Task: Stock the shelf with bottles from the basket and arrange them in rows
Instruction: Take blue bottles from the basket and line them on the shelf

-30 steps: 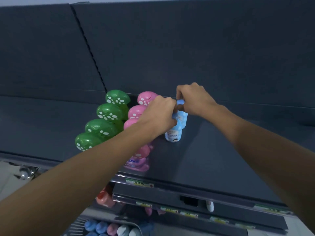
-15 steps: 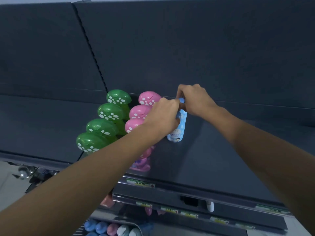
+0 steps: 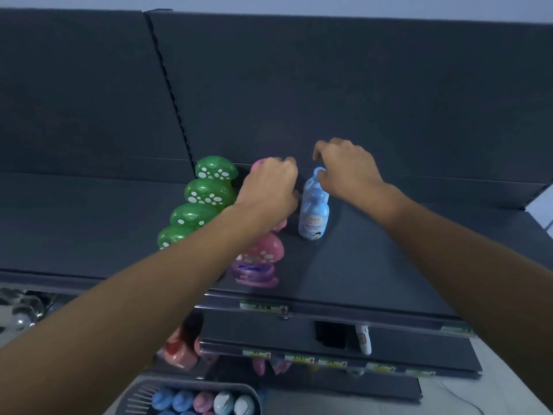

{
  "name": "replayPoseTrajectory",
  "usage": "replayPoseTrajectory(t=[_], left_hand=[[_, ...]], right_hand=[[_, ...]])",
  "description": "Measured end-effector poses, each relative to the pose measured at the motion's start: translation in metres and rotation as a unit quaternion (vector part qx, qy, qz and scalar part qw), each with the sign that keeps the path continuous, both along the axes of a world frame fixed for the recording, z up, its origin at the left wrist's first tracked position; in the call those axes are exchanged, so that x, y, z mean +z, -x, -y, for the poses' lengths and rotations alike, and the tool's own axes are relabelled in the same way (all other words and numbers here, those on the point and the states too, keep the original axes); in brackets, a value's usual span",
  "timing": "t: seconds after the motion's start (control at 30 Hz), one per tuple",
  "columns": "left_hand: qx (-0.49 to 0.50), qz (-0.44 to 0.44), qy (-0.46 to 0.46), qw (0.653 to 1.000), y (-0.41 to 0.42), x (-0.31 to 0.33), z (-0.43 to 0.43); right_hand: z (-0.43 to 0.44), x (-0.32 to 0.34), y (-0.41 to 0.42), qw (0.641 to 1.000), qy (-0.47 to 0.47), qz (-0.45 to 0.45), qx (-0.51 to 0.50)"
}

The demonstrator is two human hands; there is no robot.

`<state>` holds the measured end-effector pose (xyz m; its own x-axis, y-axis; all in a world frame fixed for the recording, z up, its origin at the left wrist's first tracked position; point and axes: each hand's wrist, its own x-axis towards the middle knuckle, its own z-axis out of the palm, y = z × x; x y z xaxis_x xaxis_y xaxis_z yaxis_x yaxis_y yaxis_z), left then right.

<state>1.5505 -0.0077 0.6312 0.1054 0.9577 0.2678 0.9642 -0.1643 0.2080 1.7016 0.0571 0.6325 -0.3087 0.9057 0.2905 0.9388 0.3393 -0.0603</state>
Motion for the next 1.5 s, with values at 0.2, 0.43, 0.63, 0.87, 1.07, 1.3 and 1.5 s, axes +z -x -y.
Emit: replayPoseTrajectory(t=[0.2,0.43,0.63,0.87,1.07,1.3,1.5], left_hand=[[-0.037,0.008,-0.055,0.998,0.054,0.014,0.04],[-0.095,0.019,-0.066,0.993,0.128,0.014,0.114],[-0.111,-0.016,-0.029,0.993,0.19,-0.035,0.176],[-0.081,-0.043,0.097,0.991,0.242,-0.145,0.218],[-0.037,-0.107,0.224,0.968,0.266,-0.261,0.253],[-0.032,-0.109,0.339,0.934,0.273,-0.382,0.294],[-0.006,-0.098,0.37,0.924,0.274,-0.456,0.303]], right_hand=[[0.062,0.015,0.048,0.995,-0.075,0.06,-0.013],[0.156,0.003,0.117,0.991,-0.088,0.088,-0.052],[0.236,-0.043,0.183,0.996,-0.049,0.046,-0.06],[0.291,-0.14,0.236,0.995,0.072,0.065,-0.03],[0.319,-0.246,0.256,0.98,0.182,0.084,-0.013],[0.356,-0.37,0.264,0.947,0.309,0.09,-0.012],[0.361,-0.448,0.273,0.931,0.355,0.079,0.016]])
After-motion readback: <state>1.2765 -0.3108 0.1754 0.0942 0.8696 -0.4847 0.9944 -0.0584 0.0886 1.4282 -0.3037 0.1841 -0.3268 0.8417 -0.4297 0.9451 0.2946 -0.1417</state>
